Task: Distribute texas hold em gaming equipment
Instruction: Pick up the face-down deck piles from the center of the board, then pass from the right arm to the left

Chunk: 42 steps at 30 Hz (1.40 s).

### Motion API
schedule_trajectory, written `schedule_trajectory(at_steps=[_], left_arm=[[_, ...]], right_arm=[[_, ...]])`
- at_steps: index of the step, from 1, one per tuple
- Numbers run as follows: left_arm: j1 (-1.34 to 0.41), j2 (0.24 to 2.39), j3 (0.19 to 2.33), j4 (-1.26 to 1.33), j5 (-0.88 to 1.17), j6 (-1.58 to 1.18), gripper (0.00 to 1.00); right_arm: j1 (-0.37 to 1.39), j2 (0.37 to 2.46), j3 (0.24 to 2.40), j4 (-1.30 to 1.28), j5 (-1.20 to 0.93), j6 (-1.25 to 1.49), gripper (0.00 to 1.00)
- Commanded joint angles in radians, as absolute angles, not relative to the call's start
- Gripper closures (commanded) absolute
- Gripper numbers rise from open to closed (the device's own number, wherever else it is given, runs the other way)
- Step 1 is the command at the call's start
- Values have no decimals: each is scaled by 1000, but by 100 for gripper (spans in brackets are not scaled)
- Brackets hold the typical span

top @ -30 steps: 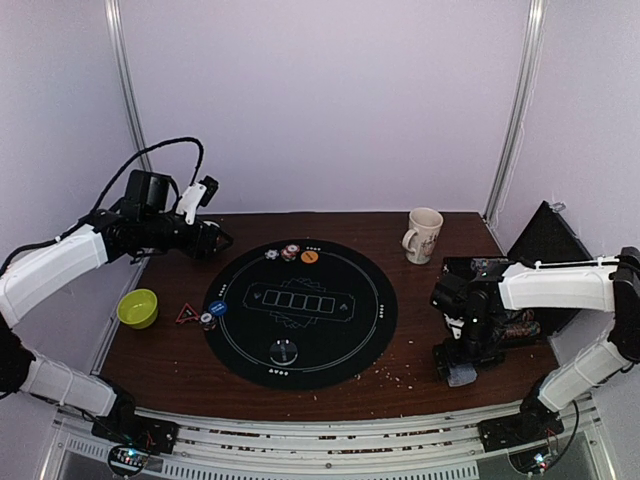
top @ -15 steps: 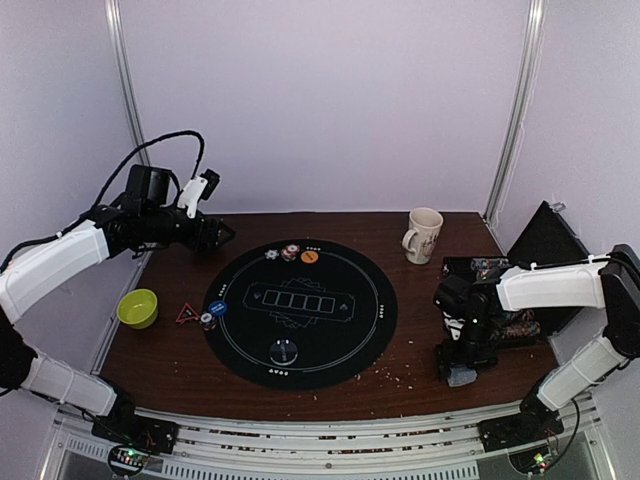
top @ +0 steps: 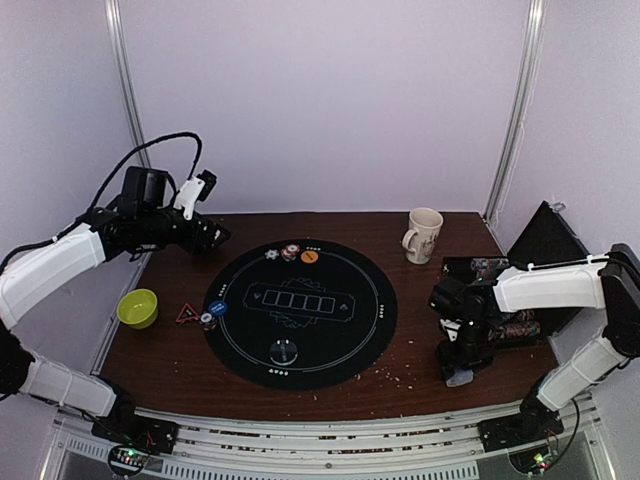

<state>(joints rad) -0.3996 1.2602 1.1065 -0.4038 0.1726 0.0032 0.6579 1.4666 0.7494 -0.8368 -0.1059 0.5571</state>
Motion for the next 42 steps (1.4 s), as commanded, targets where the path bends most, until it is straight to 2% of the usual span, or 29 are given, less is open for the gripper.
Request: schedule_trajectory(at_steps=[1,8,12,14,20,28,34,38,42], left_arm=[[-403,1221,1078,-378,147,23,25],[-403,1243,1052,-373,211,-60,26],[-403,1262,1036,-371,275,-138,34],[-403,1247,1009,-347,287,-184,35],[-445,1218,843,-97,425,-385,29],[-549,1417,795,131,575,-520,20],[-575,1531,829,248,658,-578,16],[-577,1617,857,366,697,-657,2],[-577,1700,853,521,738,-783,3]], right_arm=[[709,1518,765,-841,-43,538,41],[793,1536,906,-854,1,460,44],[815,1571,1013,-862,25,376,45],[816,1588,1058,-850,30,337,45],[830,1722,1291,-841,5,260,47],[893,1881,1562,-838,-4,160,47],[915,1945,1665,-873,-31,103,47],[933,1989,1719,-897,-20,89,47],[948,2009,1745,-898,-20,87,47]])
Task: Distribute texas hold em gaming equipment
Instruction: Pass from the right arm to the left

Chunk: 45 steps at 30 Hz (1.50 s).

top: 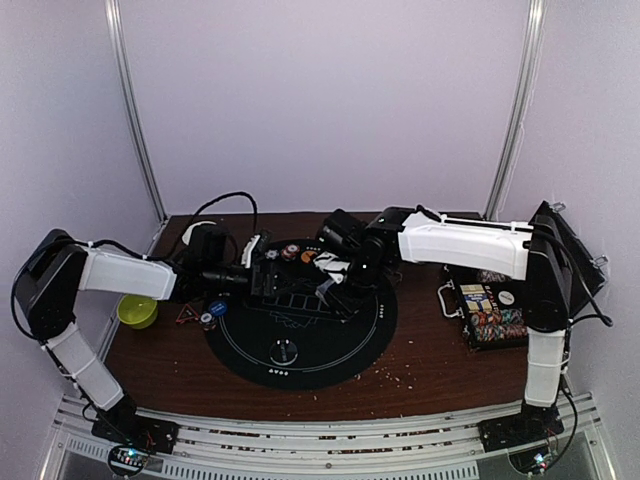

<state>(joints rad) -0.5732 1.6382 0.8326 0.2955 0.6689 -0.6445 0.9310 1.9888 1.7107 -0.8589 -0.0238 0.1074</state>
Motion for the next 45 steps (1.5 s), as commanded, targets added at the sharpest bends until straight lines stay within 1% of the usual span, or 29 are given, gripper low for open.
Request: schedule_trajectory(at_steps=[1,6,10,13,16,19,23,25,28,34,37,40,45], left_arm=[[-577,1720,848,559,745,-809,4],[-578,1793,847,663,763,-887,11],[-577,1838,846,736,777,-941,14],[-577,1866,851,785,791,-981,20],[-577,1911,833,948,841,-1096,24],[-578,1959,821,1132,872,-1208,24],[-577,1979,810,1223,871,-1247,17],[-577,1974,820,1184,871,-1214,15],[-581,1965,861,984,866,-1083,15],[-589,1948,937,700,883,-882,17],[-597,1933,967,582,869,-780,22],[-597,1931,985,536,888,-724,32],[-598,1926,1002,442,920,-641,45]], right_arm=[[950,2015,1748,-898,-20,89,47],[960,2038,1768,-914,-6,97,47],[965,2050,1798,-913,-1,104,47],[966,2057,1822,-910,0,112,47],[966,2065,1833,-907,-31,116,47],[967,2073,1841,-899,-34,122,47],[968,2088,1856,-918,-21,118,47],[969,2091,1858,-927,-16,117,47],[971,2090,1864,-926,-15,114,47],[992,2097,1894,-933,9,81,47],[994,2105,1903,-942,17,66,47],[998,2112,1913,-955,20,44,47],[1001,2112,1924,-973,43,16,47]])
